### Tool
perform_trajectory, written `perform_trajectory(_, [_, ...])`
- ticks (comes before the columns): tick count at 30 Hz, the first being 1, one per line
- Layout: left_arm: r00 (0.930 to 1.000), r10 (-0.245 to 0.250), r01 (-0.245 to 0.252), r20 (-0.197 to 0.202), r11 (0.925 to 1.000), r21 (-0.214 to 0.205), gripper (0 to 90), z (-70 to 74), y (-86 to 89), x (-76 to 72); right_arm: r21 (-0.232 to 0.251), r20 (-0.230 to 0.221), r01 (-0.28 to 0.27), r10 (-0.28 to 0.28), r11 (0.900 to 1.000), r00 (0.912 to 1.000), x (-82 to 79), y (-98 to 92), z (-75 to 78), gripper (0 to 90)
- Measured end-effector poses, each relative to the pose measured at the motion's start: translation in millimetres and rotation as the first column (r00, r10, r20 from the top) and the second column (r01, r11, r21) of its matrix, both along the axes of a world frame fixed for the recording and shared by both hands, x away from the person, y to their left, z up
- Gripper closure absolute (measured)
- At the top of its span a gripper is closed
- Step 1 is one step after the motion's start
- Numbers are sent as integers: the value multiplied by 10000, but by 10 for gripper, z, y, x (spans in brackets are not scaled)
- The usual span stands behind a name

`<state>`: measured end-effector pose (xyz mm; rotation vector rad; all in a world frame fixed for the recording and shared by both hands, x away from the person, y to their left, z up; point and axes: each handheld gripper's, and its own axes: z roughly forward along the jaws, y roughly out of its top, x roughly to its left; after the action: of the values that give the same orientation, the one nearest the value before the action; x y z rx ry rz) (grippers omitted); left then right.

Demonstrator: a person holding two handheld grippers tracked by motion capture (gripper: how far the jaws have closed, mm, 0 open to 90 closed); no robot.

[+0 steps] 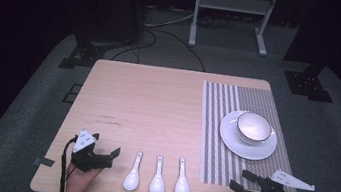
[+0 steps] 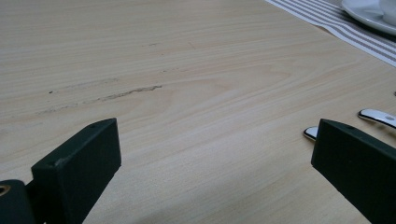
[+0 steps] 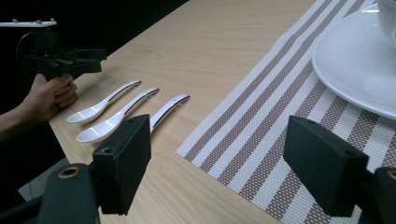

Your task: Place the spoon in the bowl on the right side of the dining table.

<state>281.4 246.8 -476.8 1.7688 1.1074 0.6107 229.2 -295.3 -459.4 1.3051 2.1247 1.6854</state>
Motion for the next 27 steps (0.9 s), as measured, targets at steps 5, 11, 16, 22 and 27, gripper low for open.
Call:
perform_trajectory(5, [10000, 24, -24, 1, 10000, -11, 1, 0, 3, 0, 52, -85, -60, 61, 10000, 9999, 20, 10, -11, 223])
perform_trajectory(11, [10000, 39, -39, -18, 10000, -50, 1, 0, 4, 2, 69, -152, -183, 184, 9998, 9997, 28, 59, -10, 219])
perform_trajectory(16, [10000, -24, 24, 1, 10000, 31, 1, 1, -2, -2, 175, -245, -350, 355, 9992, 9991, 44, 116, 14, 218])
perform_trajectory(22, [10000, -33, 33, 4, 10000, 68, 1, 1, -4, -3, 160, -428, -772, 778, 9969, 9960, 74, 270, 33, 218])
perform_trajectory(27, [10000, -74, 74, 10, 9999, 93, 1, 2, -8, -4, 2, -570, -1018, 1017, 9948, 9932, 104, 367, 37, 218])
